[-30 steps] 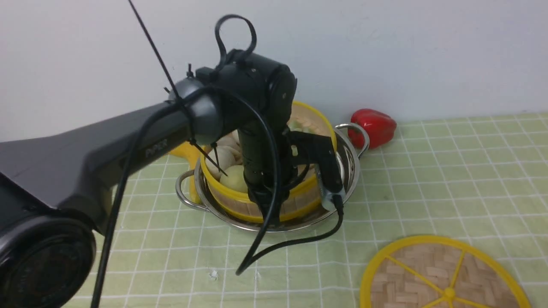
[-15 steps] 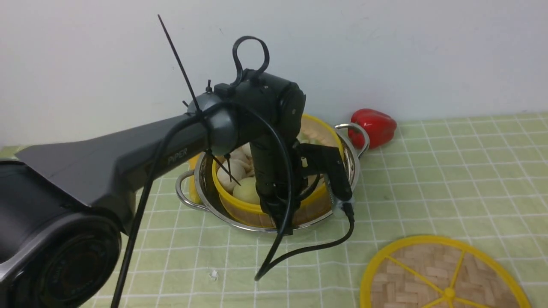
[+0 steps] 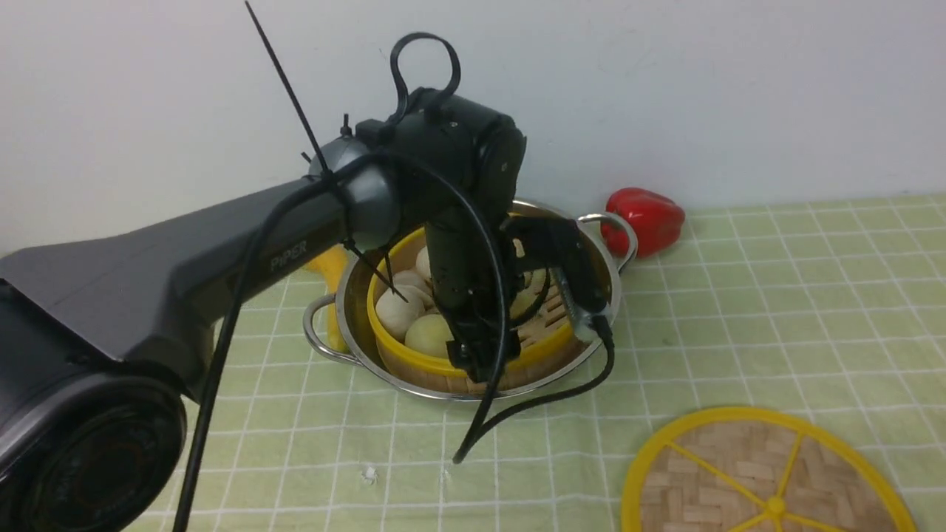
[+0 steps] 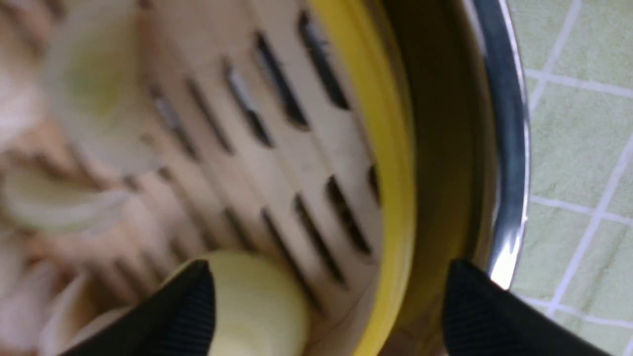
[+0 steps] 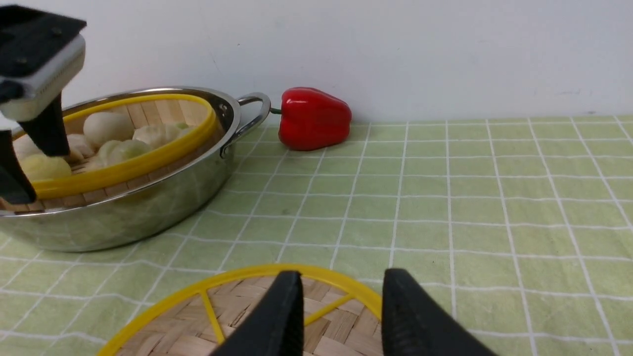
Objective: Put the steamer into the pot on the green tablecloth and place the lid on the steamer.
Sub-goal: 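Place the bamboo steamer basket with dumplings into the steel pot with the left gripper, then move the gripper down to the bamboo steamer lid and grasp its center knob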
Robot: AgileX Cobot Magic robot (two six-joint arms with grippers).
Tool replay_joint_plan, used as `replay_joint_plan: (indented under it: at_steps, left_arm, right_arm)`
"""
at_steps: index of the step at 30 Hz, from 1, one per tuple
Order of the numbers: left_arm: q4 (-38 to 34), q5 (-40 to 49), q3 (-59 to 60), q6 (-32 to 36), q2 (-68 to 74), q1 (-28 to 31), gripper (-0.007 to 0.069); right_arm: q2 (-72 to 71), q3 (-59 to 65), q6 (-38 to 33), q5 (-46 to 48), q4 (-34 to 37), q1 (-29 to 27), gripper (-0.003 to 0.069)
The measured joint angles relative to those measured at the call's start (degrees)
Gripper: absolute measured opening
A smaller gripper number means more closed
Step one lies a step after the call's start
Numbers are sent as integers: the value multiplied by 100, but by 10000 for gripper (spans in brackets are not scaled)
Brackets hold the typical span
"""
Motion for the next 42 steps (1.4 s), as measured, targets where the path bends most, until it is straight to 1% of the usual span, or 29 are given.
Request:
replay_joint_plan:
  at_steps: [1, 3, 4, 5, 6, 7, 10, 11, 12, 13, 14, 15, 16, 17, 18, 19, 20, 23, 32, 35, 38, 41, 42]
  left_arm:
    - [142, 5, -210, -172, -69, 0, 622]
    - [373, 11, -555, -472, -195, 0, 640]
    - [417, 11, -624, -521, -223, 0, 639]
    - [544, 18, -916, -782, -393, 0, 624]
    - [557, 18, -942, -814, -416, 0, 619]
    - [610, 22, -1039, -950, -518, 0, 598]
    - [927, 25, -1184, -1479, -1192, 0, 390]
    - [1048, 33, -1184, -1630, -1440, 0, 302]
    - [1076, 33, -1184, -1664, -1491, 0, 265]
    - [1318, 33, -1184, -2028, -1969, 15, 119]
    - [1393, 33, -1184, -2259, -2243, 28, 57]
    - [1406, 33, -1184, -2259, -2299, 28, 48]
    - [1463, 37, -1196, -2675, -2679, 28, 4]
    - [1501, 37, -1196, -2927, -2941, 28, -13]
    - [1529, 37, -1196, -3151, -3231, 28, -22]
    - [1529, 37, -1196, -3192, -3234, 28, -23]
    - [1535, 40, -1207, -3467, -3586, 28, -22]
    - [1539, 44, -1209, -3717, -4136, 28, -23]
    - [1578, 47, -1214, -3763, -4794, 29, -17]
    - [1519, 47, -1117, -3786, -4876, 163, -9]
    - [822, 24, -378, -3844, -5192, 880, -8]
    - [-188, -493, 1172, -3800, -5761, 1888, -1]
    - [-252, -549, 1172, -3795, -5761, 1958, -1]
  right_arm:
    - [0, 0, 0, 0, 0, 0, 244]
    - [0, 0, 0, 0, 0, 0, 244]
    - [0, 0, 0, 0, 0, 0, 244]
    - [0, 0, 0, 0, 0, 0, 244]
    - [0, 0, 0, 0, 0, 0, 244]
    - [0, 0, 0, 0, 0, 0, 244]
    - [0, 0, 0, 0, 0, 0, 244]
    - [0, 0, 0, 0, 0, 0, 244]
    - [0, 0, 0, 0, 0, 0, 244]
    - [0, 0, 0, 0, 0, 0, 244]
    - [0, 0, 0, 0, 0, 0, 244]
    - [0, 0, 0, 0, 0, 0, 244]
    - [0, 0, 0, 0, 0, 0, 244]
    - [0, 0, 0, 0, 0, 0, 244]
    - [0, 0, 0, 0, 0, 0, 244]
    - [0, 0, 0, 0, 0, 0, 244]
    - [0, 0, 0, 0, 0, 0, 244]
    - [0, 0, 0, 0, 0, 0, 244]
    - [0, 0, 0, 0, 0, 0, 244]
    - [0, 0, 0, 0, 0, 0, 244]
    - [0, 0, 0, -5, 0, 0, 244]
    - [0, 0, 0, -5, 0, 0, 244]
    - [0, 0, 0, -5, 0, 0, 244]
